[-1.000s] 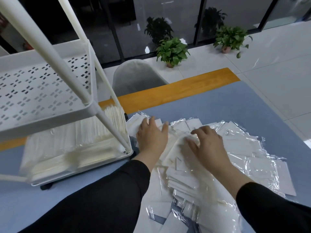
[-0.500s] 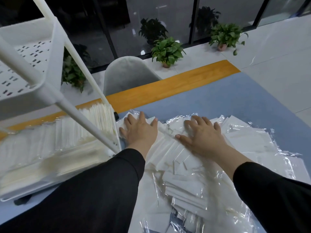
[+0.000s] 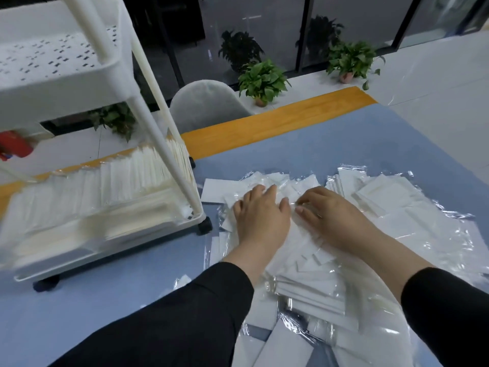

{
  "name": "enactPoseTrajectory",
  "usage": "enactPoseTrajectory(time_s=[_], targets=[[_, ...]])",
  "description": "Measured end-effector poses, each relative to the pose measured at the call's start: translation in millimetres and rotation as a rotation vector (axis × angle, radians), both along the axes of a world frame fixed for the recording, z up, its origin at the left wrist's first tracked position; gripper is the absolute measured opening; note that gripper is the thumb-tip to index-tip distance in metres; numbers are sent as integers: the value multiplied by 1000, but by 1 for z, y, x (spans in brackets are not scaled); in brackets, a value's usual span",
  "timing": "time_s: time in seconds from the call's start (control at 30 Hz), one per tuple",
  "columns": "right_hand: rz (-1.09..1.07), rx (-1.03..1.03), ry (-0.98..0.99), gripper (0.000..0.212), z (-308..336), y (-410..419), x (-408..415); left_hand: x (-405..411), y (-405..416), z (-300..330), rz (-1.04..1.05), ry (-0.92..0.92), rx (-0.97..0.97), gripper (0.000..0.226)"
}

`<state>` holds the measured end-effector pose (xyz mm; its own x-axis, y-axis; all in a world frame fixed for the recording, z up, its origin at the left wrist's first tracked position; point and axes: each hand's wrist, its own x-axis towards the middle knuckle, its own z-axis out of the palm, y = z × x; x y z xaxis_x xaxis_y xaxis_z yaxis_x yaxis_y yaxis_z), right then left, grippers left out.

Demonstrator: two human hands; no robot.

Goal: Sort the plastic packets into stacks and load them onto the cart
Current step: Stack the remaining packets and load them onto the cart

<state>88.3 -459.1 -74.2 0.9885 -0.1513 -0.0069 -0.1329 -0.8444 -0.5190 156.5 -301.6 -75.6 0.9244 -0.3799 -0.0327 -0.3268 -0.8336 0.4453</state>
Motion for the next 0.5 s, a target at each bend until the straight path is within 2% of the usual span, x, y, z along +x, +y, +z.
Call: enactPoseTrajectory(time_s=[0.23, 0.43, 0.5], targets=[[-3, 59, -54, 23, 3, 23, -43, -47, 39, -1, -73, -53, -32, 39], [50, 26, -31, 62, 22, 44, -74, -72, 71, -6, -97, -74, -83, 36], [71, 6, -23, 67, 34, 54, -86, -77, 84, -1, -140, -48, -138, 37]])
